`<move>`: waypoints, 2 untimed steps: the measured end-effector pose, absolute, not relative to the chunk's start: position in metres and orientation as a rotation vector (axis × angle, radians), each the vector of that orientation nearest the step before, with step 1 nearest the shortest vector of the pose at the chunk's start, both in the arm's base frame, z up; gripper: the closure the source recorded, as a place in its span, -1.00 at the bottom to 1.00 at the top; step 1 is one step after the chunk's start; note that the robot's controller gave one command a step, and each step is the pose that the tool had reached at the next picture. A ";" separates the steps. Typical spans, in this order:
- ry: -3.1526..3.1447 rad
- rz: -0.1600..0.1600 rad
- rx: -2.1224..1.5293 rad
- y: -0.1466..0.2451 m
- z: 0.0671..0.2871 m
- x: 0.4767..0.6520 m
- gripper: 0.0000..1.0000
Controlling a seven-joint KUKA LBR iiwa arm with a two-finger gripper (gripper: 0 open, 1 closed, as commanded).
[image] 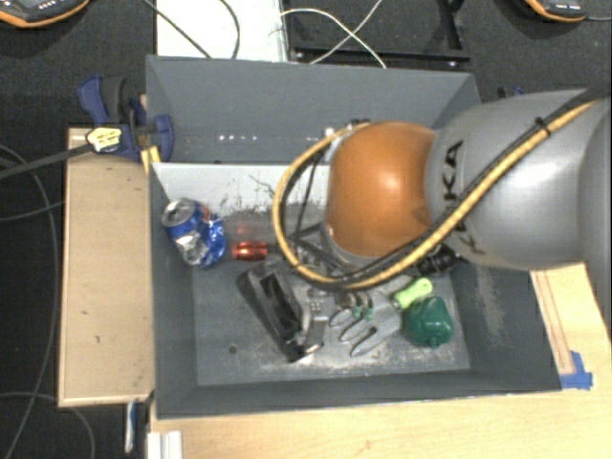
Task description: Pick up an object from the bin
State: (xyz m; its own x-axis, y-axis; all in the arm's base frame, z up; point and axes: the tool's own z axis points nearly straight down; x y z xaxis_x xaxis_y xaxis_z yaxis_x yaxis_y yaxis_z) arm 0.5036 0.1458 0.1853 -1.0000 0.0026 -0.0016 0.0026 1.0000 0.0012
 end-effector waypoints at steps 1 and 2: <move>3.096 0.003 0.539 0.141 0.092 0.516 -1.00; 3.085 0.009 0.544 0.155 0.145 0.547 -1.00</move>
Offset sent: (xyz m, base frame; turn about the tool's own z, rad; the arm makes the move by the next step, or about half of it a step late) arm 0.0409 0.0087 -0.0442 0.3450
